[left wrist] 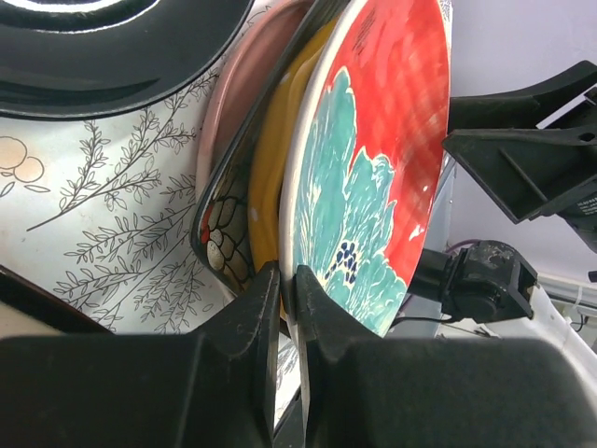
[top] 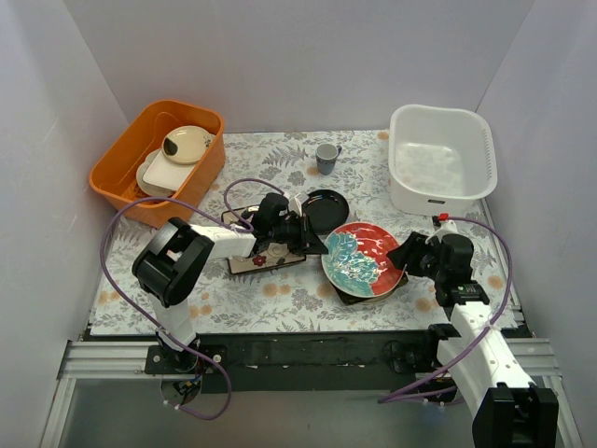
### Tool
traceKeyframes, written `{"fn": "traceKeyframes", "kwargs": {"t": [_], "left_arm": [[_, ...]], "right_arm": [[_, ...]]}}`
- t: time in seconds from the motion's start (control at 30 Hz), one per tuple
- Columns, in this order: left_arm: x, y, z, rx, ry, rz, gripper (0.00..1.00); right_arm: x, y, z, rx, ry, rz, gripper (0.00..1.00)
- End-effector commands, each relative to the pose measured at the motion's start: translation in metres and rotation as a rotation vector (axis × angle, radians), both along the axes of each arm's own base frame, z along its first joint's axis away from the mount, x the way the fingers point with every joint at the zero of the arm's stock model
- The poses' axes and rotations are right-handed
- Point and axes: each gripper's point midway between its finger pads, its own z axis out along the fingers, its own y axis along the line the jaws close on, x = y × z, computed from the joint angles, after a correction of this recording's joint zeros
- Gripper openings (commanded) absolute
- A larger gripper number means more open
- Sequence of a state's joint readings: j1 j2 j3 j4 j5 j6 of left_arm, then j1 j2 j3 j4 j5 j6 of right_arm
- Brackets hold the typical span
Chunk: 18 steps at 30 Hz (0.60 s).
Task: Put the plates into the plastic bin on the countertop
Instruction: Pick up the plate at the center of the board.
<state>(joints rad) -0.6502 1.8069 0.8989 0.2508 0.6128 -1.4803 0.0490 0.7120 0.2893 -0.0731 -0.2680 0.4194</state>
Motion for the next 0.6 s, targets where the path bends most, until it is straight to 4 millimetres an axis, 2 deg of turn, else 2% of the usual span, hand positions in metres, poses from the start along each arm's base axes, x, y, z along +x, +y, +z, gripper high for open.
{"fn": "traceKeyframes", "kwargs": {"t": [0.0, 0.4, 0.57], "left_arm": [[-0.002, -0.007, 0.020, -0.041, -0.048, -0.019, 0.00], [-0.001, -0.007, 0.055, -0.103, -0.100, 0.001, 0.00], [-0.003, -0.007, 0.063, -0.125, -0.111, 0.000, 0.00]], "right_arm": [[0.006, 0.014, 0.017, 0.044, -0.049, 0.079, 0.58], [0.010, 0.011, 0.023, 0.017, -0.052, 0.084, 0.61], [0.009, 0.010, 0.022, 0.008, -0.043, 0.082, 0.63]]}}
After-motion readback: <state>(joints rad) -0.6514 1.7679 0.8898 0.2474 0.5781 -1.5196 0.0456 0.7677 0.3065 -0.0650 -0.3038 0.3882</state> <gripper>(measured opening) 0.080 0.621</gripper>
